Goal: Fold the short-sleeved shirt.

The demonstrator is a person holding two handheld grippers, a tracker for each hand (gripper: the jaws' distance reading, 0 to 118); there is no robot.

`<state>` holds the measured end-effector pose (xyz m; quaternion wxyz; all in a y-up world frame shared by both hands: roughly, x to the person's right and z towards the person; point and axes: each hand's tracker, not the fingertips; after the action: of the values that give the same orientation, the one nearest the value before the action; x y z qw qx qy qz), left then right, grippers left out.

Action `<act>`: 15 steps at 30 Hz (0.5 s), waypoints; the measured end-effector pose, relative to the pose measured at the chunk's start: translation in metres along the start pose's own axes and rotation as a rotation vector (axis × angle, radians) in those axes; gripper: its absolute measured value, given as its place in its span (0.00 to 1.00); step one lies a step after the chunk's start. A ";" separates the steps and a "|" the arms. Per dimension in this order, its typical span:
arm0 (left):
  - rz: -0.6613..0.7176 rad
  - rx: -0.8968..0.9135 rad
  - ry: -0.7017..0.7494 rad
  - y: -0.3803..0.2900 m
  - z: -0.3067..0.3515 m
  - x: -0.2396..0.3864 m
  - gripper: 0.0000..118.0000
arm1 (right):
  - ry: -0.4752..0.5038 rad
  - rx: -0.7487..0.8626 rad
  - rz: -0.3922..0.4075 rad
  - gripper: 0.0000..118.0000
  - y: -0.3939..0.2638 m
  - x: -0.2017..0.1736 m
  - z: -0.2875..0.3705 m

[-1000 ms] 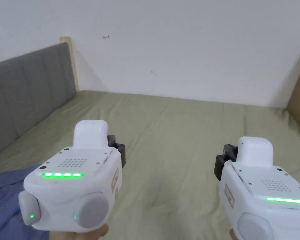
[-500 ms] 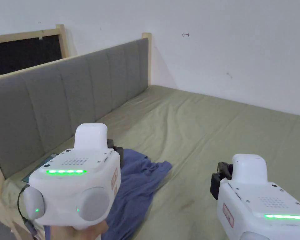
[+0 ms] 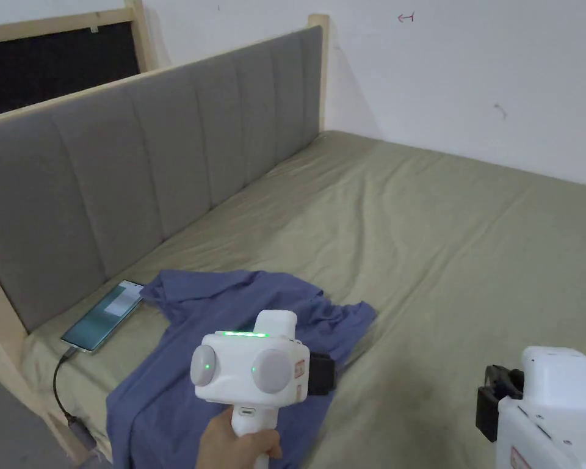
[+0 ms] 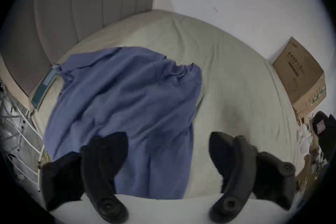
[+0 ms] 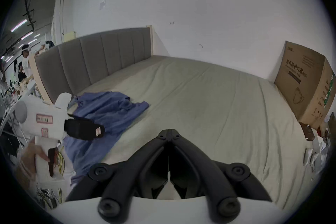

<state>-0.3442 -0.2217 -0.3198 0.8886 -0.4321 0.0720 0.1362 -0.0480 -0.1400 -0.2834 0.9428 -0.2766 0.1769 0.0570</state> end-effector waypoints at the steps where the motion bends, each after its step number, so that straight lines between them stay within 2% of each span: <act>1: -0.009 -0.008 0.015 0.004 -0.011 0.000 0.88 | -0.003 -0.018 0.000 0.00 -0.002 0.000 -0.005; 6: 0.024 -0.053 0.048 0.026 -0.063 -0.013 0.88 | -0.009 -0.074 -0.002 0.00 -0.010 0.003 -0.023; 8: 0.054 -0.124 0.041 0.027 -0.084 -0.018 0.86 | -0.009 -0.092 0.000 0.00 -0.011 0.004 -0.029; 10: -0.017 -0.141 0.070 0.023 -0.093 -0.014 0.85 | -0.004 -0.104 -0.001 0.00 -0.013 0.004 -0.033; 11: -0.069 -0.110 0.088 0.021 -0.096 -0.011 0.79 | 0.002 -0.111 -0.001 0.00 -0.013 0.004 -0.034; 13: -0.088 -0.100 0.104 0.020 -0.092 -0.010 0.61 | 0.007 -0.119 -0.005 0.00 -0.016 0.004 -0.037; 15: -0.062 -0.084 0.102 0.014 -0.076 -0.006 0.21 | 0.015 -0.131 -0.020 0.00 -0.017 0.004 -0.039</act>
<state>-0.3551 -0.2741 -0.3756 0.8685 -0.4775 0.0980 0.0894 -0.0522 -0.1759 -0.3071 0.9218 -0.3400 0.1772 0.0571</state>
